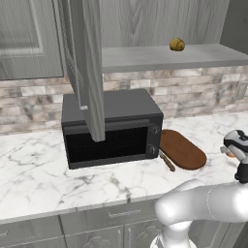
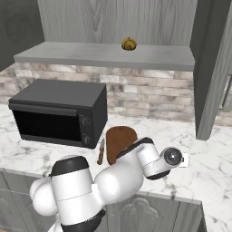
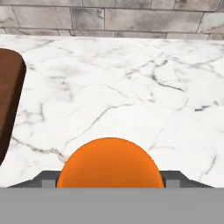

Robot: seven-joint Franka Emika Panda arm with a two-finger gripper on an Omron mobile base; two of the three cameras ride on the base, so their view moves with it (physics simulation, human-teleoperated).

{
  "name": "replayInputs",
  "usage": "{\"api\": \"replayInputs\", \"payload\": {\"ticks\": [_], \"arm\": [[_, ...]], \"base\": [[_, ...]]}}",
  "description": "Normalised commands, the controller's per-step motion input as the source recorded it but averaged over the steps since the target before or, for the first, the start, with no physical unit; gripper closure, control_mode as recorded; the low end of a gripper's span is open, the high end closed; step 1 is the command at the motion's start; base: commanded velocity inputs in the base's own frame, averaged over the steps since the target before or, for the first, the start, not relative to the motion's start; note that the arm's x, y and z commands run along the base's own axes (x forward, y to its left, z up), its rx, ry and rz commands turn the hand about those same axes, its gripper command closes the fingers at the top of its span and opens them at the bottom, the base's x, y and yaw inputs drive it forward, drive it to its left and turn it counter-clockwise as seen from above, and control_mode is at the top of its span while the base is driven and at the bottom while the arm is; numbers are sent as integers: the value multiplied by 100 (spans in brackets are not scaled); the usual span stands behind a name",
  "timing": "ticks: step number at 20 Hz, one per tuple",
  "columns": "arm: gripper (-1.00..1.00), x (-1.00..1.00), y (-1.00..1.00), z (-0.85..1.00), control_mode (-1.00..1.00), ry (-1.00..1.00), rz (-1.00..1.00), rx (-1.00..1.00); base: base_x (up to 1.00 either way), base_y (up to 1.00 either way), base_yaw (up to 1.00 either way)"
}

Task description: Pick the bread, place it on the cutting board, pick the jam, place it on the counter, and close the cabinet.

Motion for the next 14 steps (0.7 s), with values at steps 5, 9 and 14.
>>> {"api": "replayInputs", "payload": {"ticks": [5,9,14], "arm": [[100,1,0,-8,-100,1,0,0],[100,5,0,-8,-100,0,0,0],[100,18,0,-7,-100,0,0,0]], "base": [[0,0,0],[0,0,0],[0,0,0]]}}
